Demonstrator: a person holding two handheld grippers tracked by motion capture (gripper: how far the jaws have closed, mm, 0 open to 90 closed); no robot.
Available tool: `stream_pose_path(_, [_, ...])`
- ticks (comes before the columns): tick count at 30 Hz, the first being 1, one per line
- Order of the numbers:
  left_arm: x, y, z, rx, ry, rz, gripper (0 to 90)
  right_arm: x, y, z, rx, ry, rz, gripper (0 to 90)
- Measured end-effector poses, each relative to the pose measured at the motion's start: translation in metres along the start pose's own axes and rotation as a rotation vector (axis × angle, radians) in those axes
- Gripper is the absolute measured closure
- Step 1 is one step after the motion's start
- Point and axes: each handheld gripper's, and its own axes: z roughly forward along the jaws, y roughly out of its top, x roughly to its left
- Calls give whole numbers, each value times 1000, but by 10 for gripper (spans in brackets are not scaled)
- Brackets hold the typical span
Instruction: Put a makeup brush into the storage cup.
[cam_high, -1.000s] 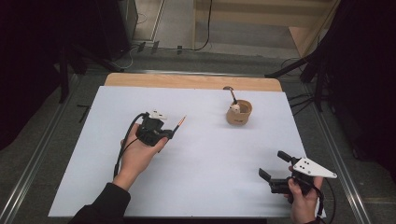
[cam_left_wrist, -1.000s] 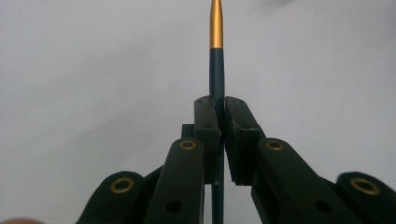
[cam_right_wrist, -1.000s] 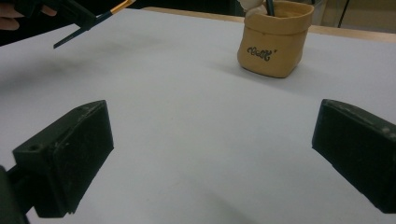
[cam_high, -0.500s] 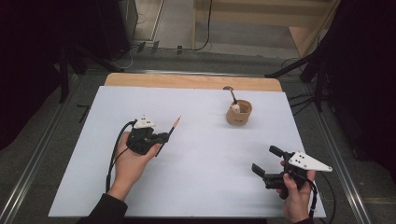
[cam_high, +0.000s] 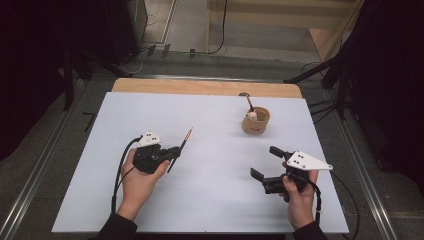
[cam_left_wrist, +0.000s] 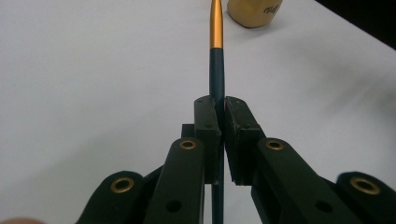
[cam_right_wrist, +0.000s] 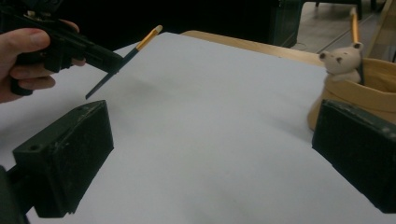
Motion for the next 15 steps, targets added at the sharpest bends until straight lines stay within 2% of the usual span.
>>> stream_pose_path(7, [-2, 0, -1, -22, -17, 6, 852, 16, 14, 25, 23, 20, -11, 0])
stream_pose_path(11, [-3, -1, -1, -35, -24, 5, 852, 25, 19, 39, 40, 12, -25, 0])
stream_pose_path(15, [-3, -2, -1, -43, -43, 0, 852, 30, 24, 51, 42, 25, -12, 0])
